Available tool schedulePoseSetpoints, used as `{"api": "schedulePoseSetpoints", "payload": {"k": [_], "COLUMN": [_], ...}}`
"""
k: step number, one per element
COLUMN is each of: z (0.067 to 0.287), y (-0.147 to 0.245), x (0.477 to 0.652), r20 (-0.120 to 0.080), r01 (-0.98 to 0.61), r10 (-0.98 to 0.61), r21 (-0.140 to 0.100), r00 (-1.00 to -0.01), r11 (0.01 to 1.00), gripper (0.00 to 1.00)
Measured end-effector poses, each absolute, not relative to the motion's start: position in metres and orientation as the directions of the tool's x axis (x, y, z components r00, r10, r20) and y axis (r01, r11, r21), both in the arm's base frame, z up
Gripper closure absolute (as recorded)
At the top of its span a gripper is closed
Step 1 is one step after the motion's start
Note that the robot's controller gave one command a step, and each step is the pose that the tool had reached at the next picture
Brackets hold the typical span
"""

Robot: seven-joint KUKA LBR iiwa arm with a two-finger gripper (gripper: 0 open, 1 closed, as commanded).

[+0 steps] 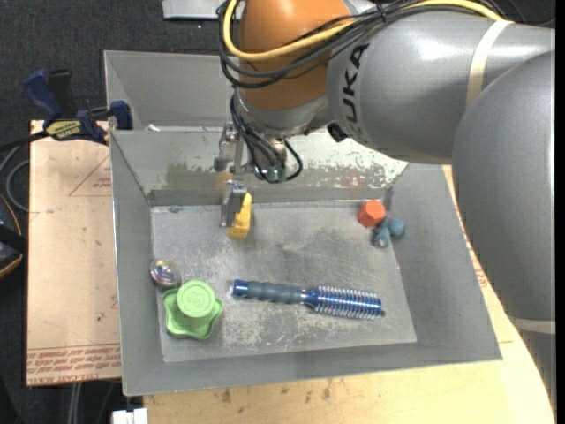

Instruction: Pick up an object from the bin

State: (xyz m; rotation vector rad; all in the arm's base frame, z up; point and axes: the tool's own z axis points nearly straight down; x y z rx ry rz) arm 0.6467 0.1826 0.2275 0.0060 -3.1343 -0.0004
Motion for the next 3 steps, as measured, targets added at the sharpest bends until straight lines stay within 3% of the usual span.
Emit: {"api": "schedulePoseSetpoints", "payload": {"k": [1,2,3], "z": [0.074,0.077,0.077], "y": [0.179,0.11,0.11], "x": [0.579,0.545,0.545], "r20": [-0.01,-0.024,-0.018], "r01": [-0.192,-0.33,-0.331], "r10": [-0.192,-0.33,-0.331], "r21": [0.002,0.003,0.002], "r00": [-0.981,-0.944,-0.943], "r11": [0.981,0.944,0.944], "gripper": [0.0,0.0,1.0]}}
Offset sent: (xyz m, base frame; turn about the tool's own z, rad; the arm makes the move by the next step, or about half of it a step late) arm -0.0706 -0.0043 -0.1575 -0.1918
